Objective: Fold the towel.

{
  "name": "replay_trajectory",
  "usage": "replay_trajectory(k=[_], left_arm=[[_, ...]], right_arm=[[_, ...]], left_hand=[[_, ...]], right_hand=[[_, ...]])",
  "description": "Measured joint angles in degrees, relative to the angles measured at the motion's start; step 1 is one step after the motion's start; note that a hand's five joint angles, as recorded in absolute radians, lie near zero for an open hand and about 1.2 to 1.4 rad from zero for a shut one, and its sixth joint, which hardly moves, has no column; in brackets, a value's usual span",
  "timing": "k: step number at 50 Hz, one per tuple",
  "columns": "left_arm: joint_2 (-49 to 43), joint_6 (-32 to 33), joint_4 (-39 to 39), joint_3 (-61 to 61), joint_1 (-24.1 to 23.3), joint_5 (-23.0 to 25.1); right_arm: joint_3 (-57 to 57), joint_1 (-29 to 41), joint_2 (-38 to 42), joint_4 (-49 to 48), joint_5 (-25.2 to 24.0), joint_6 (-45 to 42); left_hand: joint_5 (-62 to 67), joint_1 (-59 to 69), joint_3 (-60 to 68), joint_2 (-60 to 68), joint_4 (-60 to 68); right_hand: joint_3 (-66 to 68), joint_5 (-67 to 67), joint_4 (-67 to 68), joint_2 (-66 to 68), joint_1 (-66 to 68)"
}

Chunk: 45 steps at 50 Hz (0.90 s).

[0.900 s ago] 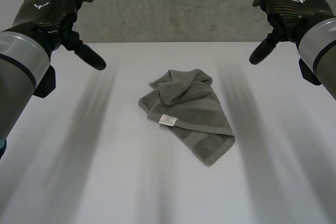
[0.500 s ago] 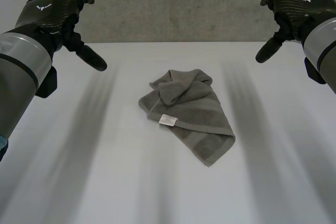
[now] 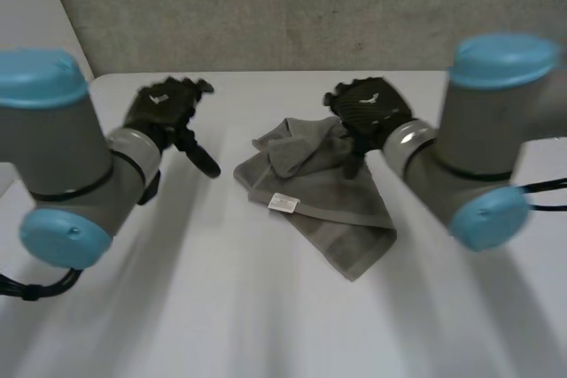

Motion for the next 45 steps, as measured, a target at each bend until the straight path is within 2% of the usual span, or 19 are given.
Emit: replay_trajectory(k=[5,7,10,12,14,18,24,30,35,37,42,45], left_arm=[[-4.98,0.46,2.87,0.14,0.38,1.95],[-6.23,1.09,3.83,0.07,0.50,2.45],[-7.21,2.82,4.95,-0.21,0.64,2.86],[-7.23,4.37,5.38,-0.45,0.72,2.91],[-6.88,5.54,5.56,-0.72,0.79,2.89],[-5.38,6.92,5.73,-1.50,0.98,2.79],[-2.26,7.42,5.79,-2.72,1.41,2.70],[1.40,7.24,5.51,-4.41,2.28,2.58],[4.43,7.16,5.25,-6.77,2.98,2.58],[6.32,7.15,5.17,-8.49,3.51,2.63],[9.87,7.16,5.09,-11.86,4.54,2.77],[11.95,7.22,5.09,-13.99,4.93,2.90]], right_arm=[[-7.73,2.28,10.60,-5.33,0.12,0.13],[-11.91,3.01,15.20,-5.89,0.24,0.11],[-19.98,3.77,22.64,-4.28,0.41,0.05],[-26.47,4.15,27.46,-1.33,0.49,0.12],[-31.43,4.50,30.37,1.73,0.51,0.34],[-38.43,5.27,32.34,8.35,0.32,1.55],[-37.72,5.96,25.11,16.13,-0.72,4.98],[-19.77,6.45,10.70,19.16,-3.19,6.09],[-3.52,8.95,1.28,18.11,-5.42,6.23],[4.28,11.43,-2.85,16.20,-7.71,6.49],[12.65,15.50,-7.38,13.27,-11.37,6.45],[14.88,16.92,-8.51,13.20,-11.71,5.77]], left_hand=[[0.00,0.00,0.00,0.00,0.00],[0.00,0.00,0.00,0.00,0.00],[0.00,0.00,0.00,0.00,0.00],[0.00,0.00,0.00,0.00,0.00],[0.00,0.00,0.00,0.00,0.00],[0.01,0.00,0.00,0.00,0.00],[0.02,0.00,0.00,0.00,0.00],[0.02,0.00,0.00,0.00,0.00],[0.02,0.00,0.00,0.00,0.00],[0.02,0.00,0.00,0.00,0.00],[0.02,0.00,0.00,0.00,0.00],[0.02,0.00,0.00,0.00,0.00]], right_hand=[[0.64,0.81,0.31,0.52,1.12],[5.63,5.73,4.88,5.50,6.29],[25.56,26.41,24.79,25.85,25.84],[45.79,45.98,45.34,46.83,46.62],[58.37,59.87,58.08,58.76,59.29],[62.67,63.23,62.02,61.34,61.68],[62.84,63.23,62.02,61.35,61.69],[62.89,63.23,62.01,61.57,61.69],[63.04,63.23,62.01,61.96,61.76],[63.11,63.23,62.01,62.18,61.78],[63.13,63.23,62.01,62.17,61.95],[63.14,63.23,62.01,62.17,61.97]])
